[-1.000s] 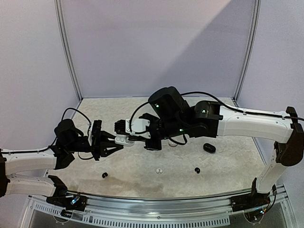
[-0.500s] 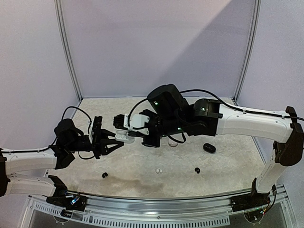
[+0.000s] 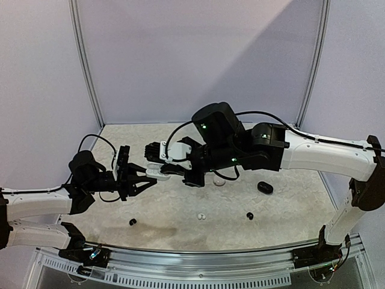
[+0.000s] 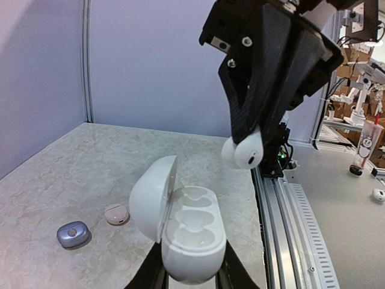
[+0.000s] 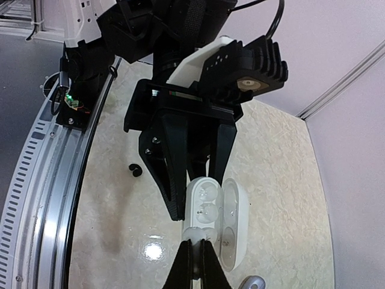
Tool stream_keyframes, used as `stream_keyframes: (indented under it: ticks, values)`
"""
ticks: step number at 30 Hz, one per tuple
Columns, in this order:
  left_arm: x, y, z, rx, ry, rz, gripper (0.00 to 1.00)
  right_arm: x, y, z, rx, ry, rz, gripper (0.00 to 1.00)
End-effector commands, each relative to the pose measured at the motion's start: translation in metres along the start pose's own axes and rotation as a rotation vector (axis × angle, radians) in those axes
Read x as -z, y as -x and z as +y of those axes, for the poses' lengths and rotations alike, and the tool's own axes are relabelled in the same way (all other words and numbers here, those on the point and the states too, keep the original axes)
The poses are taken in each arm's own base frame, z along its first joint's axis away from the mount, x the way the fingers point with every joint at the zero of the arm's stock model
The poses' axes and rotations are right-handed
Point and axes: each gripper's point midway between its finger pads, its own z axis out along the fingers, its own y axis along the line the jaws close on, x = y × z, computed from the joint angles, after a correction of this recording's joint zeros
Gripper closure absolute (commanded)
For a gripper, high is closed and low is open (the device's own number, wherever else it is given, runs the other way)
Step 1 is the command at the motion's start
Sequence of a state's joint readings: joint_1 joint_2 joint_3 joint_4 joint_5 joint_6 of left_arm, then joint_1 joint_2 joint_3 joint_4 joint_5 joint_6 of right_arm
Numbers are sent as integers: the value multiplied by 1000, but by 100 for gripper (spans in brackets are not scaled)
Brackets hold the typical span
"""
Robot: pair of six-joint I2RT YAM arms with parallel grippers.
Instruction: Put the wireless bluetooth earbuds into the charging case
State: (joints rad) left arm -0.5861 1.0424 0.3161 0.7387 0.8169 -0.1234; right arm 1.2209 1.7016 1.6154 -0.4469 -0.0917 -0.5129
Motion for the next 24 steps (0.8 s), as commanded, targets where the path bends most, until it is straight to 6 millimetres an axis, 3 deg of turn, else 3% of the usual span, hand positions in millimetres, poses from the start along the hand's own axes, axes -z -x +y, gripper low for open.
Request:
stream_keyframes:
  ticks: [1,24]
  values:
    - [-3,9,-2,-21,-13,-14,100,-7,-8,-1,1,8,34,100]
    - [-4,9,-9,-78,-56,-17,100,-23,-28,-9,46,0,98,100]
